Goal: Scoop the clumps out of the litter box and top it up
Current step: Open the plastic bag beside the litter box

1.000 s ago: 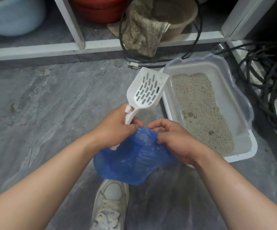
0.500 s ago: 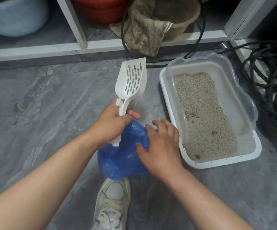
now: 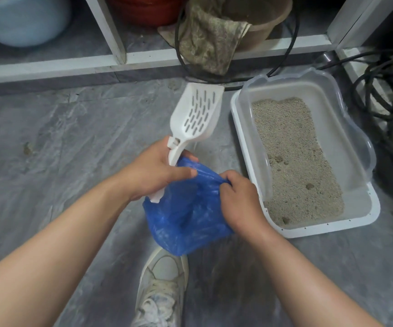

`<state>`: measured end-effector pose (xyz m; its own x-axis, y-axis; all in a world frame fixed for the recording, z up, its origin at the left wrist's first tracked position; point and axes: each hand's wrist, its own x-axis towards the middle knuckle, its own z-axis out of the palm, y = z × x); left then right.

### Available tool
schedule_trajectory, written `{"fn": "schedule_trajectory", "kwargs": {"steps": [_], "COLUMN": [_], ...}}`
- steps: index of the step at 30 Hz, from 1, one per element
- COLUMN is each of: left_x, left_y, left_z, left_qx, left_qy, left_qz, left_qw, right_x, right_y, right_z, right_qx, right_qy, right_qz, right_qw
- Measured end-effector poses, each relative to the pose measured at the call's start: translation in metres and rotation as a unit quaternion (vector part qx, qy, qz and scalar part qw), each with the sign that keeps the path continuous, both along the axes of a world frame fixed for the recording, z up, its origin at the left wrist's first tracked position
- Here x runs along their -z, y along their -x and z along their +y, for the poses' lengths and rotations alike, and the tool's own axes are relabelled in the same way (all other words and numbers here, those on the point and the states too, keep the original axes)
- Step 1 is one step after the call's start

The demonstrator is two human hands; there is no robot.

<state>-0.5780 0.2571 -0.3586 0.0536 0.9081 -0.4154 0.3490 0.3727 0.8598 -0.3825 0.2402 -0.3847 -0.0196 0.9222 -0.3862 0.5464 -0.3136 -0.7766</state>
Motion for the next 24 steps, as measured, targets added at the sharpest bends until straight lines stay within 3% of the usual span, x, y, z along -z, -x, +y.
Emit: {"fn": "schedule_trajectory", "kwargs": {"steps": [3,7,11,16,24], "left_x": [0.011,0.013,0.011,0.013,0.008], "left_y": [-0.005,-0.006,-0.015,-0.037,-0.06], "left_z": [-0.001,0.002,0.001,-0.005,-0.004], "left_qx": [0.012,0.023,0.078,0.135,0.169], "left_qy": [-0.015,-0.05,-0.082,-0.085,-0.06], "left_qz": [0.075,0.16,0.206,0.212,0.184], "left_qw": [0.997,0.986,0.972,0.964,0.967], "right_x": [0.001,-0.001,-0.01,-0.027,-0.031], "right_y": [0.001,-0.005,-0.004,0.007,-0.003], "right_z": [0.002,0.004,0.006,0.012,0.017], "right_qx": [0.007,-0.04,-0.074,0.057,0.178], "right_qy": [0.025,0.084,0.046,0.113,0.091], "right_qz": [0.05,0.033,0.017,0.239,0.266], "right_qw": [0.998,0.995,0.996,0.963,0.943]}}
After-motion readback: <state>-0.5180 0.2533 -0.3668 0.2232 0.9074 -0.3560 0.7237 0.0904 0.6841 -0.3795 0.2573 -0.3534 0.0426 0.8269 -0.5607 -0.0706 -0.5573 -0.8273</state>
